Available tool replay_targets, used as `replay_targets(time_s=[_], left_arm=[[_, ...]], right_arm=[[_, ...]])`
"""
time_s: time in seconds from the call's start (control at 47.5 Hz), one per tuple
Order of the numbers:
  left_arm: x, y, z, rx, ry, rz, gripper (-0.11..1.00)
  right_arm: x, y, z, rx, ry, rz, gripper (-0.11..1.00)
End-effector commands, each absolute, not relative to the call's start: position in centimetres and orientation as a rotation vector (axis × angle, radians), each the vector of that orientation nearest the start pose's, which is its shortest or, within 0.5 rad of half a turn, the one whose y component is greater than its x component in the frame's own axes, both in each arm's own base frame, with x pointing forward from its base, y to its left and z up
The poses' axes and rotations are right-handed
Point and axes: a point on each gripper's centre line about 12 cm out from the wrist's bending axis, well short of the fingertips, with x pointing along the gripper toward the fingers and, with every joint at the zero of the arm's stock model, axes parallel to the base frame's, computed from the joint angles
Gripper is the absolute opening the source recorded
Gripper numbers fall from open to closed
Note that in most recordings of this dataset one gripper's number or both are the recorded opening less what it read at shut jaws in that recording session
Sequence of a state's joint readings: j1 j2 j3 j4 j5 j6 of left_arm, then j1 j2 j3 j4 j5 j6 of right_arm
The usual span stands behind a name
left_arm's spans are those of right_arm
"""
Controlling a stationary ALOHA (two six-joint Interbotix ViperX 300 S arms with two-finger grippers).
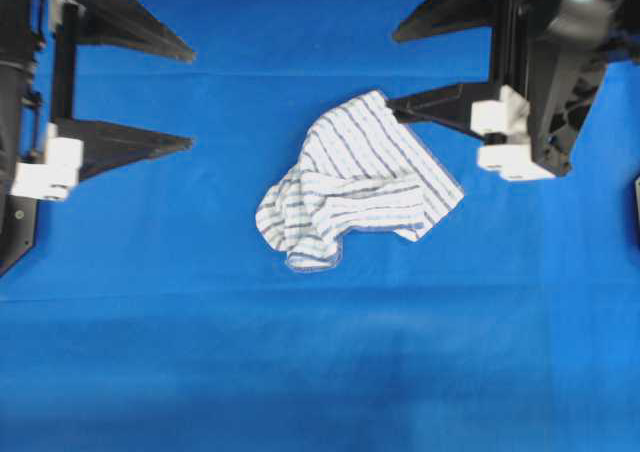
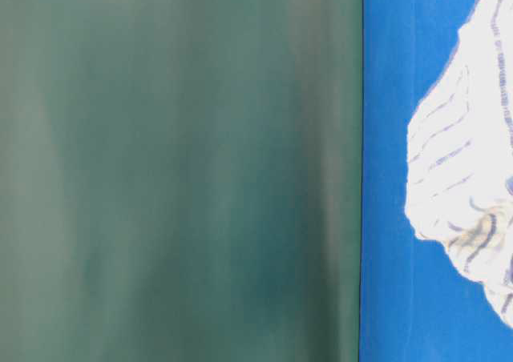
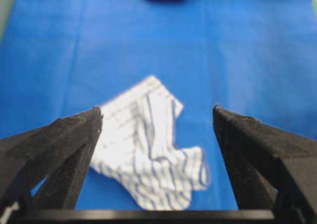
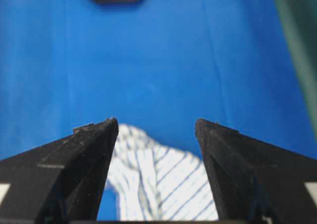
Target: Lift the towel with both arms.
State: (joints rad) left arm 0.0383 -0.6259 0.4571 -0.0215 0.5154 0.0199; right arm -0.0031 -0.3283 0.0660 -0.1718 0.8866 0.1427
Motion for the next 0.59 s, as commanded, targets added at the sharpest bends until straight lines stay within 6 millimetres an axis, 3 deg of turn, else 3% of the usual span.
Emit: replay_targets(time_s=[0.0, 0.379, 0.569], left_arm=[[28.4, 0.7, 40.5, -0.007, 0.34, 0.019, 0.88], [32.7, 0.5, 31.5, -0.011, 0.431, 0.014, 0.88], [34.9, -0.5, 27.2, -0.004, 0.497, -0.014, 0.88]], right_arm=[[33.9, -1.6, 44.0, 0.001, 0.607, -0.145, 0.66], [34.1, -1.0, 34.1, 0.076, 0.714, -0.143, 0.66], [33.7, -0.8, 29.1, 0.105, 0.746, -0.136, 0.66]])
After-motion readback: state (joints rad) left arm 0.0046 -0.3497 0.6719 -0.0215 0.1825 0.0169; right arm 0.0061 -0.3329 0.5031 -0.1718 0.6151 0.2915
